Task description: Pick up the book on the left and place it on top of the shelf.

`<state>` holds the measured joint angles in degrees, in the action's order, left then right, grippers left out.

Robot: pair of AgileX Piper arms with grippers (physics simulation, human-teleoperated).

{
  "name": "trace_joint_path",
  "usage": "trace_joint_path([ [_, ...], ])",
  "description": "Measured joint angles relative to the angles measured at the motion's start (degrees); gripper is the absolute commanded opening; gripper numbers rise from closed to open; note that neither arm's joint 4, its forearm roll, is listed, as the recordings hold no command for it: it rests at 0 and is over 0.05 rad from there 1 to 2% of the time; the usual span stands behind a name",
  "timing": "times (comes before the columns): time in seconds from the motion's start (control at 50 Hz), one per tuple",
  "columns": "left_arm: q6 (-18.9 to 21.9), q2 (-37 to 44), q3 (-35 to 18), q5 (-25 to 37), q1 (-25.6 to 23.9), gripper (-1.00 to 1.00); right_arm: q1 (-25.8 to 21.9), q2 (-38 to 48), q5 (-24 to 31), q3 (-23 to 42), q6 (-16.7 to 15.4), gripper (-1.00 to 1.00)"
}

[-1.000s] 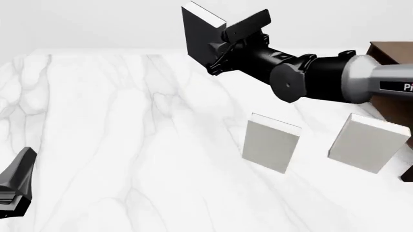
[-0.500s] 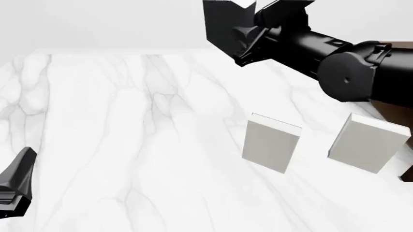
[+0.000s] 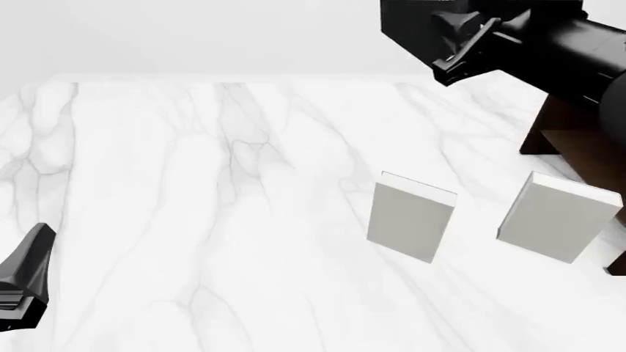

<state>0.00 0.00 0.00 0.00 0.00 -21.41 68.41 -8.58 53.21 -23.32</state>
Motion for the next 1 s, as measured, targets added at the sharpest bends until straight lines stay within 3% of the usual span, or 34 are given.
trace_joint_path([
  [0.46,0.0,0.0,0.0,0.0,0.0,1.00,8.8,-6.4,4.6,-0.6,-6.5,-1.00],
  [1.0,0.0,0.0,0.0,0.0,0.0,1.00,16.0,-10.3,6.8,-0.9,-13.5,-1.00],
])
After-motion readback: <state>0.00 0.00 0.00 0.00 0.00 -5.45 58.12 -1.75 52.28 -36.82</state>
